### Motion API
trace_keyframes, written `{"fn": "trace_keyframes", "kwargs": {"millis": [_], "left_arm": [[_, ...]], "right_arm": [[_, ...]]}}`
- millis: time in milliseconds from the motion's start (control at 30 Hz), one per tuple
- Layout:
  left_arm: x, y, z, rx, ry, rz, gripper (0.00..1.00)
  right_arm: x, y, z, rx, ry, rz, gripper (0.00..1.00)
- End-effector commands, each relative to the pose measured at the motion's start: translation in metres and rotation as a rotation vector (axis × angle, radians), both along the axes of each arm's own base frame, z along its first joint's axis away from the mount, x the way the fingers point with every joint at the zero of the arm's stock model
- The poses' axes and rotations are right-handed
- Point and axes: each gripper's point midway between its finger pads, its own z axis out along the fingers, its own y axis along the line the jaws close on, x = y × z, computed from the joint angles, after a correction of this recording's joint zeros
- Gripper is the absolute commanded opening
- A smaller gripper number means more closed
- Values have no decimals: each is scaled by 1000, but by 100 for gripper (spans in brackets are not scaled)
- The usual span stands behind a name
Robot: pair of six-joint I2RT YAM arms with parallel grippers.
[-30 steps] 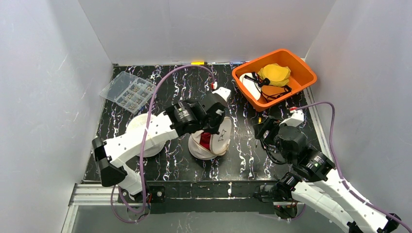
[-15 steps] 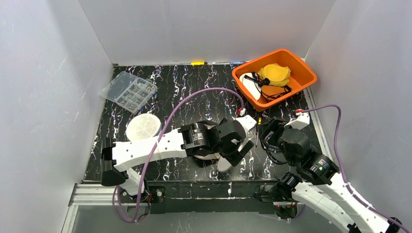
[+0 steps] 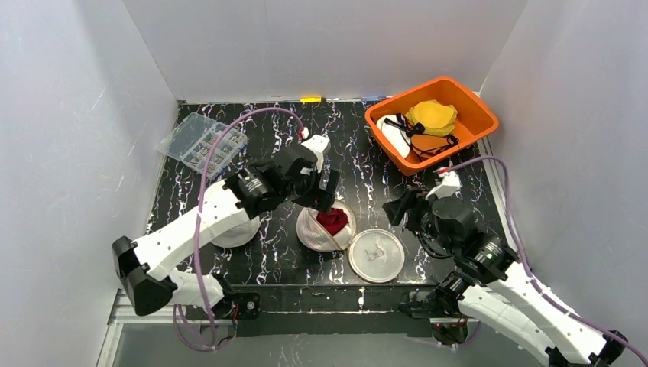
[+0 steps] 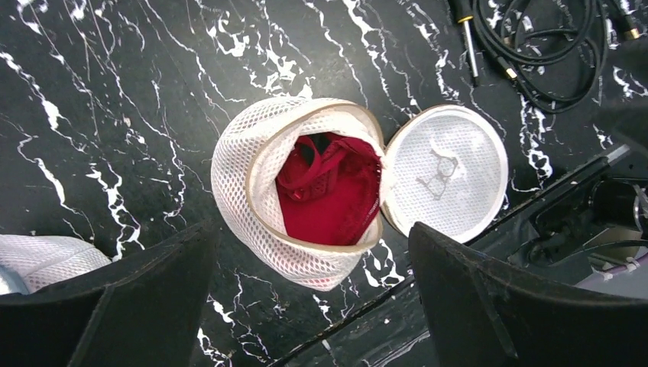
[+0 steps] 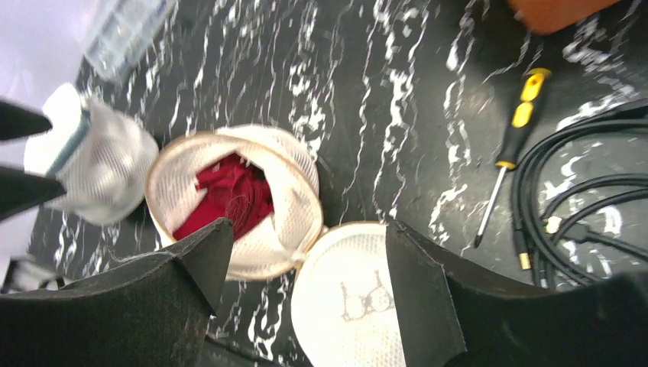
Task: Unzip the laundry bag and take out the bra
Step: Open the laundry bag at the center of the board, then pick up the bra from the laundry bag.
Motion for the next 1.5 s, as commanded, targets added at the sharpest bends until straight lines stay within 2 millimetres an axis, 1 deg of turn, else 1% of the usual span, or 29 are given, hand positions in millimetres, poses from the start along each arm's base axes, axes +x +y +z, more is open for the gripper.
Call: {"fn": "trace_keyframes", "kwargs": {"millis": [0,100,133,200,267,400,500,567,633,667,867,900,967,1067,1267,1367,1400,1467], "left_arm": [[5,7,-39,35,155,-20,91],[7,3,-56,-3,255,-44,89],[7,1,-61,-11,285,-58,88],[8,0,-70,3,317,-69,87],[14,4,-80,46,335,-56,87],[27,16,-98,94,385,-9,77],[31,20,-106,86,430,6,65],[30,20,-111,87,444,5,60],[28,18,-115,82,460,-4,53],[27,18,-116,77,466,-6,47],[25,19,-118,45,456,29,4],[25,20,-117,39,449,40,0],[23,23,-116,22,437,72,0],[24,29,-107,-31,401,161,0],[25,34,-86,-196,344,317,0],[24,38,-82,-273,332,399,0],[24,39,-80,-300,329,421,0],[25,43,-83,-328,321,474,0]], "right_arm": [[-7,40,-17,40,56,174,80],[-10,50,-37,73,106,193,80],[-12,52,-47,84,125,198,79],[-13,58,-55,115,133,213,79],[-16,61,-63,131,151,226,79],[-23,69,-72,155,182,272,77],[-26,73,-75,172,192,292,77],[-27,74,-77,176,199,296,77],[-28,76,-79,182,208,302,76],[-28,77,-82,182,217,304,77],[-25,81,-98,193,280,267,74],[-24,81,-99,198,286,254,73],[-20,80,-99,207,288,226,73],[-17,82,-100,217,297,212,73],[-13,87,-116,176,358,197,70],[-13,90,-120,167,375,193,69],[-11,92,-118,169,369,198,69],[-9,96,-117,167,364,208,69]]}}
